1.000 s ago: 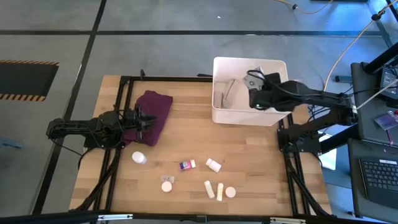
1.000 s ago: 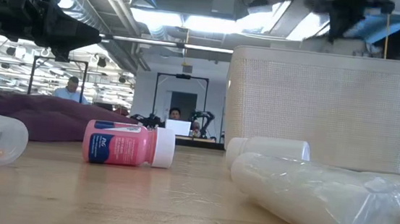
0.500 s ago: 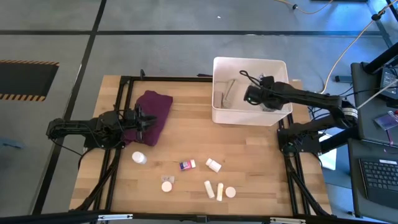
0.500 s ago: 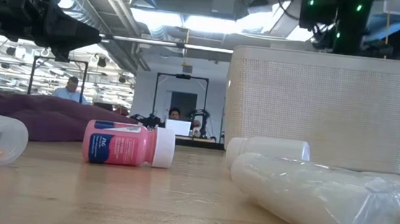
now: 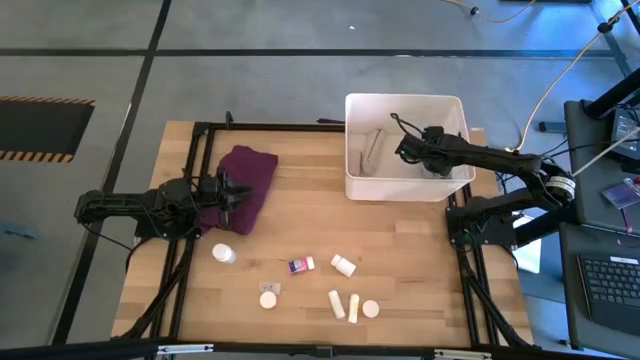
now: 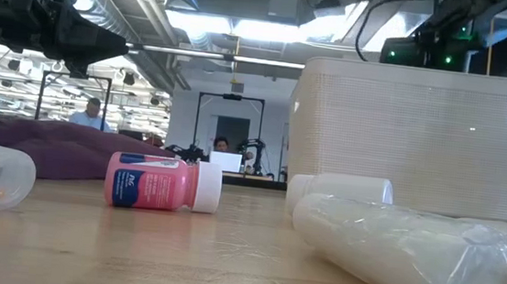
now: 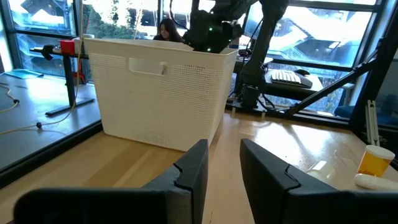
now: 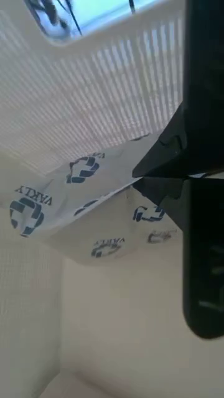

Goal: Pick & place medical supplies in basket/bin
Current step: Put the white mailer bag into the white bin

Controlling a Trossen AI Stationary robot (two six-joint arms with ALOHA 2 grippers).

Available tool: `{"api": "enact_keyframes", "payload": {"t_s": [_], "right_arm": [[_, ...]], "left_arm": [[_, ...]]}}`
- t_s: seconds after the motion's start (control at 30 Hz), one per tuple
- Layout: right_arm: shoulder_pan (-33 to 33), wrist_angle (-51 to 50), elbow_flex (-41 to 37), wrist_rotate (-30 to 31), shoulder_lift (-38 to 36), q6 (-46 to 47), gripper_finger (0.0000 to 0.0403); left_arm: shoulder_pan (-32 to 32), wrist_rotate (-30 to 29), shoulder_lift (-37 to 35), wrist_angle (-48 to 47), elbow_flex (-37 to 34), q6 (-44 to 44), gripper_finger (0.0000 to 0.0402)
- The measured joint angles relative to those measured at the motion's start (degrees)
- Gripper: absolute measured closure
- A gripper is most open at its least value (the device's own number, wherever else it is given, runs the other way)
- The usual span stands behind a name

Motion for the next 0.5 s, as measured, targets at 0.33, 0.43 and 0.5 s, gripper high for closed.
{"api": "enact_keyframes", "payload": {"t_s": [0.33,0.43,0.5], "right_arm": [[-1.9,5.6,-0.8,-3.4,0.0,-6.4,0.0367],[-1.8,5.8,0.0,-3.4,0.0,-7.0,0.0324],[-1.8,5.7,0.6,-3.4,0.0,-7.2,0.0295]], "left_arm": [[0.0,0.0,0.0,0.0,0.0,0.0,0.0313],[0.0,0.0,0.0,0.0,0.0,0.0,0.0313],[0.0,0.0,0.0,0.0,0.0,0.0,0.0313]]}}
